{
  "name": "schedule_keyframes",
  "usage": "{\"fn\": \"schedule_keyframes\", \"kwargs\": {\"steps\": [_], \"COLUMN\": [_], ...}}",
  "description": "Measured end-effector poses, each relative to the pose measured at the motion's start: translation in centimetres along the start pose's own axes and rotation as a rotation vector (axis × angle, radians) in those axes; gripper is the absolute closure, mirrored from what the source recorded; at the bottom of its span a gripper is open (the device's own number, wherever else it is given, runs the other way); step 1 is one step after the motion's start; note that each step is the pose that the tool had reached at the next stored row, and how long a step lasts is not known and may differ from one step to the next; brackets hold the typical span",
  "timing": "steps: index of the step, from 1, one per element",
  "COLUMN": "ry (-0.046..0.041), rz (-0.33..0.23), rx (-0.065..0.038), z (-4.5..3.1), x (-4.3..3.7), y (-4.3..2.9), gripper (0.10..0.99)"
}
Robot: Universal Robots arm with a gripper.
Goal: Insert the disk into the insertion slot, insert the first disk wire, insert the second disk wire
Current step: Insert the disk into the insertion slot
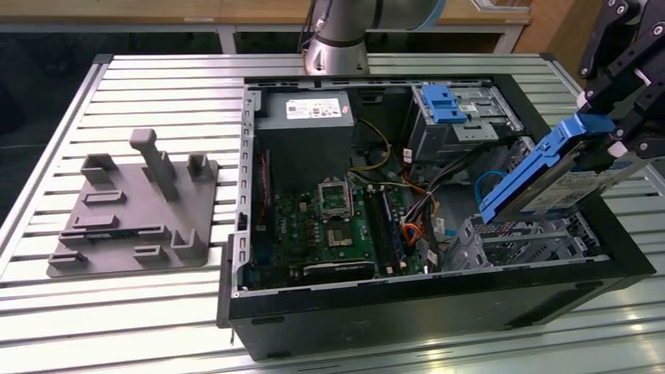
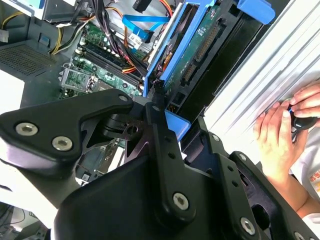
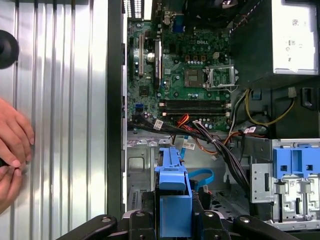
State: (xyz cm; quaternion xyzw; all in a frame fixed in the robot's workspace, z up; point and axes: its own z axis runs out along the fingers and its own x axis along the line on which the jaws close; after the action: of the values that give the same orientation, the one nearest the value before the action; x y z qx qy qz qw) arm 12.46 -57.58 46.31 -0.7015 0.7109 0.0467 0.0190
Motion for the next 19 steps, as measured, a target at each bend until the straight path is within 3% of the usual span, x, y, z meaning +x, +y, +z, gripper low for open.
{"fn": "schedule_keyframes", "kwargs": {"steps": [19], "ry": [0.0], "rz": [0.0], "rx": [0.0], "z": [0.74], "x": [0.25], "y": [-0.07], "gripper": [0.725]}}
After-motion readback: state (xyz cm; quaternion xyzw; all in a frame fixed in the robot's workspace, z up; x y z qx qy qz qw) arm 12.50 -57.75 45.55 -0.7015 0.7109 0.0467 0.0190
